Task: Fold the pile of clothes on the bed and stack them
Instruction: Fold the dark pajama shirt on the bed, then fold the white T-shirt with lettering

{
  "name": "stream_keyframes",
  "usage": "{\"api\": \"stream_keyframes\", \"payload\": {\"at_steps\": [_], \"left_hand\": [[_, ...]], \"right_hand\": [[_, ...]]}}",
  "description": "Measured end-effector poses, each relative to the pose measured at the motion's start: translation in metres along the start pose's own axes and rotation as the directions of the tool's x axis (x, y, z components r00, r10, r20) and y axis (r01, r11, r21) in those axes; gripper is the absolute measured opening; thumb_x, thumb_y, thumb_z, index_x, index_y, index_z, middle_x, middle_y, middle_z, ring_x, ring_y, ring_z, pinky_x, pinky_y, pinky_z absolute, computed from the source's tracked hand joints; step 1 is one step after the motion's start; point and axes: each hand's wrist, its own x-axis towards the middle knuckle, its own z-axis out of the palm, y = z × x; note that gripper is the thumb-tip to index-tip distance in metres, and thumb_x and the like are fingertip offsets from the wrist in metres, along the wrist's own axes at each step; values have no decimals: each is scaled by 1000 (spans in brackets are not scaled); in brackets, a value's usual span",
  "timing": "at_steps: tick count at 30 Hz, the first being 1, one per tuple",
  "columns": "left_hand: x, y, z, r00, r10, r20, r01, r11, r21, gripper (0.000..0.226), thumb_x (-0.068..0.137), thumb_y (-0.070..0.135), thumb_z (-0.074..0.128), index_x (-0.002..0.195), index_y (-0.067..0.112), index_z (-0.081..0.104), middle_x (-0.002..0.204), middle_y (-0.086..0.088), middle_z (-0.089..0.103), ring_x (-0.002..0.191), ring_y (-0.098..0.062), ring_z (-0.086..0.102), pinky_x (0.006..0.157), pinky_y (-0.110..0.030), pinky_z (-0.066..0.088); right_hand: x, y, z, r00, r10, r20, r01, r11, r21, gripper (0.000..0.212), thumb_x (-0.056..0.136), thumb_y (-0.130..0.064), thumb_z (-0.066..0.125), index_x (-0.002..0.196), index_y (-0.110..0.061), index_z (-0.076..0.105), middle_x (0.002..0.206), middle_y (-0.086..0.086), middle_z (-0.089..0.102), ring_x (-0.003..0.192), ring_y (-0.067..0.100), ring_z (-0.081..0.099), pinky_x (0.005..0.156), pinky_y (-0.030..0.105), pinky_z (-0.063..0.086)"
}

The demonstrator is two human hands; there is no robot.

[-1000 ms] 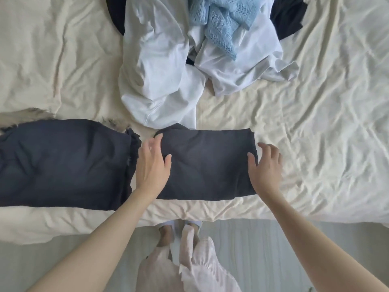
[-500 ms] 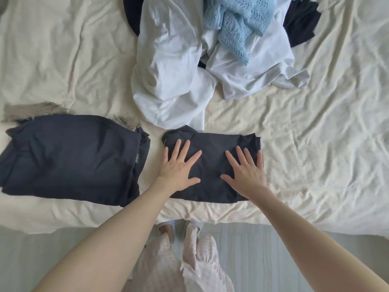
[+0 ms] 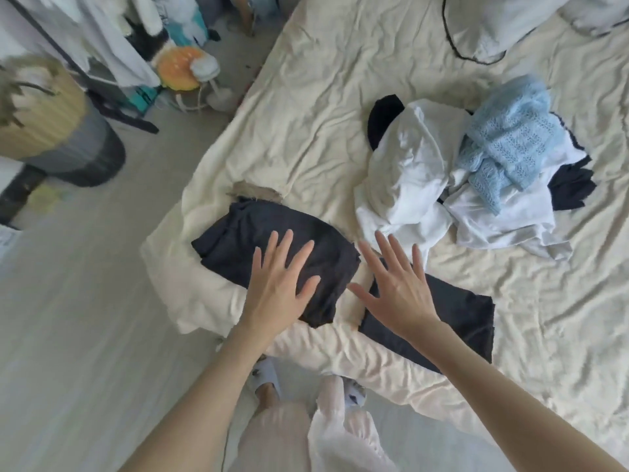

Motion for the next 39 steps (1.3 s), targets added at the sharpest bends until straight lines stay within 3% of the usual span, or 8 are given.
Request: {"api": "stream_keyframes", "payload": {"at_steps": [5, 8, 12, 17, 19, 22, 32, 39], "left_hand": [[-45, -103, -86, 971, -154, -181, 148, 988, -44, 52, 86, 25, 67, 133, 8, 53, 141, -26, 43, 131, -50, 34, 101, -62, 35], [-75, -175, -124, 942, -272, -196, 257, 961, -98, 54, 90, 29, 62, 139, 14, 46, 150, -20, 32, 140, -44, 21, 110, -54, 26], [-112, -278, -177, 938, -303, -170, 292, 952, -87, 58, 93, 38, 53, 146, 25, 34, 157, -12, 16, 146, -33, 5, 115, -45, 14], [-132, -375, -247, 930, -312, -195, 311, 950, -38, 57, 92, 35, 57, 144, 24, 39, 154, -16, 24, 144, -38, 13, 113, -52, 17], [-124, -400, -264, 927, -315, -202, 315, 949, -36, 56, 91, 34, 59, 143, 22, 41, 153, -17, 27, 143, -40, 15, 112, -53, 19], [-106, -428, -276, 929, -308, -203, 302, 951, -61, 55, 91, 33, 59, 142, 21, 42, 151, -18, 29, 142, -41, 17, 112, -54, 20], [10, -523, -310, 962, -264, -64, 262, 964, -39, 57, 97, 45, 39, 149, 34, 19, 160, -4, 3, 146, -26, -8, 117, -41, 0], [154, -574, -392, 975, -161, -155, 167, 986, 25, 56, 95, 40, 47, 147, 28, 30, 158, -7, 16, 147, -29, 0, 117, -45, 8]], "right_hand": [[35, -117, -30, 991, -129, -39, 130, 991, 31, 73, 91, -59, 41, 151, -29, 11, 159, 5, 10, 147, 23, 5, 117, 43, -7], [57, -195, -31, 983, -172, -57, 176, 982, 66, 72, 91, -55, 47, 150, -26, 18, 158, 6, 15, 147, 24, 9, 117, 42, -2], [87, -301, -20, 985, -161, -64, 169, 974, 150, 72, 90, -52, 51, 150, -24, 22, 158, 7, 18, 147, 22, 10, 119, 47, 6], [125, -415, -18, 979, -191, -65, 201, 958, 207, 79, 83, -68, 24, 151, -28, 15, 159, 3, 13, 147, 20, 4, 119, 43, -1], [146, -445, -21, 973, -214, -84, 227, 953, 201, 77, 85, -67, 26, 151, -28, 15, 159, 4, 13, 147, 21, 5, 118, 43, -1], [178, -476, -26, 974, -213, -84, 225, 955, 193, 72, 90, -58, 39, 151, -28, 14, 159, 2, 11, 148, 19, 2, 119, 43, 0], [320, -515, -34, 992, -104, -70, 118, 966, 229, 72, 90, -58, 39, 151, -30, 12, 159, 0, 12, 147, 18, 2, 120, 40, -2], [449, -526, -73, 987, -53, -149, 88, 967, 241, 72, 90, -58, 41, 151, -31, 14, 159, 1, 14, 147, 19, 5, 119, 42, -2]]}}
